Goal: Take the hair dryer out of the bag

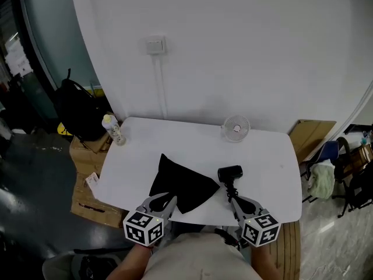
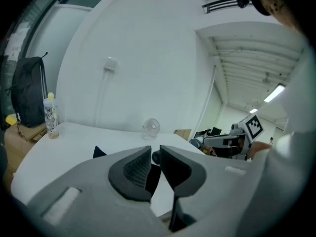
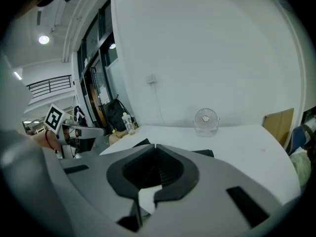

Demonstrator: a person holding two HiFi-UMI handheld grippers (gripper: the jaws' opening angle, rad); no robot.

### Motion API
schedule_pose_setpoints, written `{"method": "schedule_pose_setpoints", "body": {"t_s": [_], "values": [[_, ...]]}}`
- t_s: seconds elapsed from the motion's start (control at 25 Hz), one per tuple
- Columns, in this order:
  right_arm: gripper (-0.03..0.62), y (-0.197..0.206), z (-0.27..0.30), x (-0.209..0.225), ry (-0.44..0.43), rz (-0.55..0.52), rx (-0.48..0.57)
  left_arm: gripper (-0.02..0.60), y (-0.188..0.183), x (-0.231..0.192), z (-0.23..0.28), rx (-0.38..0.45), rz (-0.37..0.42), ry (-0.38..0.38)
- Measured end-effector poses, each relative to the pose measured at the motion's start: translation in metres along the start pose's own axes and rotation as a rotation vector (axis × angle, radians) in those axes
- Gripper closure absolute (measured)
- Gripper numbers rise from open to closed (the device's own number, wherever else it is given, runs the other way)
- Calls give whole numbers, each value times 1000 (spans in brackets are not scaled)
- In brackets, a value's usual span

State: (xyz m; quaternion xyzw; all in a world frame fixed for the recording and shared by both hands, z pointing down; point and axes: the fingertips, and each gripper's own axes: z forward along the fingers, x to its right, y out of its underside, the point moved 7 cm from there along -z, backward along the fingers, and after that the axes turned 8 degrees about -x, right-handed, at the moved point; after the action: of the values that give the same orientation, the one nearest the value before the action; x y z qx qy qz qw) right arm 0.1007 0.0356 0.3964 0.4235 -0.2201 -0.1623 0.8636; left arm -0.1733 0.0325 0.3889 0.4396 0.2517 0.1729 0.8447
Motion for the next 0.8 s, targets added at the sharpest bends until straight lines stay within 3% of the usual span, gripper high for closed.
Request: {"method": "schedule_pose_setpoints", "body": {"t_s": [0.12,0.4,0.8], "values": [[576,-5,-7,-16,-14,-16,53,566,-3,11,-11,42,45,43],[579,5,-21,-37,-5,-11,75,571,1,30,-24,125,77,121],[579,4,-45,-37,35,-9,115,571,-5,40,-39,197,114,110]]}}
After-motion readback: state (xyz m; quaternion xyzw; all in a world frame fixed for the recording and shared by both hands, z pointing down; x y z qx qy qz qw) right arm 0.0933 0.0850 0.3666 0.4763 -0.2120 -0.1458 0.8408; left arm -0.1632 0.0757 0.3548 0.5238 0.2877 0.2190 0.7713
